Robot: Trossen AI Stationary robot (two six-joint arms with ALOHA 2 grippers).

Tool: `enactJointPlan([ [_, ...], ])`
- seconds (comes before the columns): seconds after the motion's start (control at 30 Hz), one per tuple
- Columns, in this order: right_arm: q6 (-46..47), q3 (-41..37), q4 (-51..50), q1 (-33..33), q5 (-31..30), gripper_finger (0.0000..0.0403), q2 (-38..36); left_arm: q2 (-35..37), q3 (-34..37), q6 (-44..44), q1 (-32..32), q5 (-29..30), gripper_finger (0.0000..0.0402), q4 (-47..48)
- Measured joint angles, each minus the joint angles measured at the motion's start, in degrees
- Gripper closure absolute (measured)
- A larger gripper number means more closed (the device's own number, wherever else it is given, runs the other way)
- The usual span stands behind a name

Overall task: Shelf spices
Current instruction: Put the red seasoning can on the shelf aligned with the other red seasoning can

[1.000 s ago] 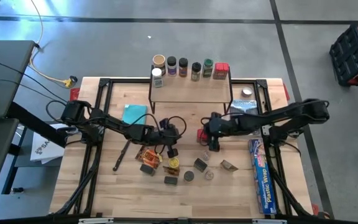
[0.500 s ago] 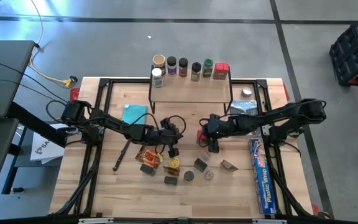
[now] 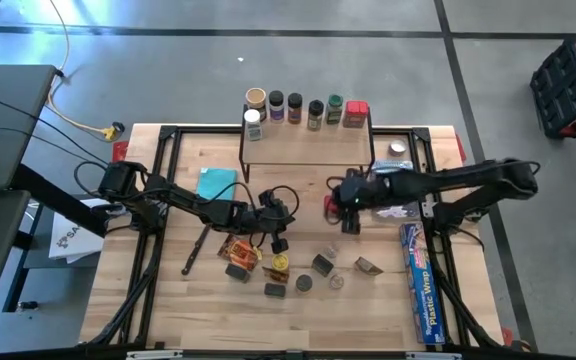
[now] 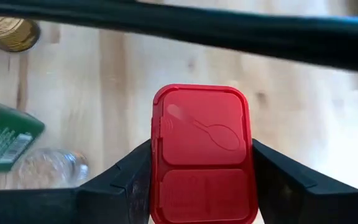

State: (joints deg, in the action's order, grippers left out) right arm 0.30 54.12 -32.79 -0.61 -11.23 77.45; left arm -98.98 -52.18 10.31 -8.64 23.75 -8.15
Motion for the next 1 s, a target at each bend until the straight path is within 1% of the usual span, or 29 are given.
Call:
enactJointPlan([
  [0.1,-3.7,6.7,-7.6,2.0,-1.7,0.0197,-2.4,0.0,0.0,0.0,0.0,-0.2,0.0401,-1.1],
  [0.17,-7.6,10.6,-10.9,4.6,-2.8,0.0197,-4.0,0.0,0.0,0.0,0.0,-0.6,0.0401,-2.1],
  [0.3,-16.3,15.3,-14.2,13.0,-2.5,0.0197,-5.3,0.0,0.0,-1.1,-0.4,-0.7,0.0401,-3.5],
  [0.37,-20.5,16.4,-14.1,18.2,0.4,0.0197,-5.5,0.0,0.0,-1.5,-0.7,-0.7,0.0401,-4.2],
  [0.5,-26.2,16.1,-12.7,28.2,8.3,0.0197,-5.4,0.0,0.0,-1.5,-1.2,-0.7,0.0401,-5.1],
  [0.63,-30.1,16.0,-11.4,35.5,13.4,0.0197,-5.4,0.0,0.0,-1.5,-1.6,-0.7,0.0401,-5.5],
  [0.8,-32.2,15.9,-10.3,40.6,18.9,0.0193,-4.7,0.0,0.0,-1.5,-1.6,-0.7,0.0401,-5.5],
  [1.0,-33.8,15.9,-9.8,41.9,19.3,0.0184,-2.7,0.0,0.0,-1.4,-1.6,-0.7,0.0401,-5.9],
])
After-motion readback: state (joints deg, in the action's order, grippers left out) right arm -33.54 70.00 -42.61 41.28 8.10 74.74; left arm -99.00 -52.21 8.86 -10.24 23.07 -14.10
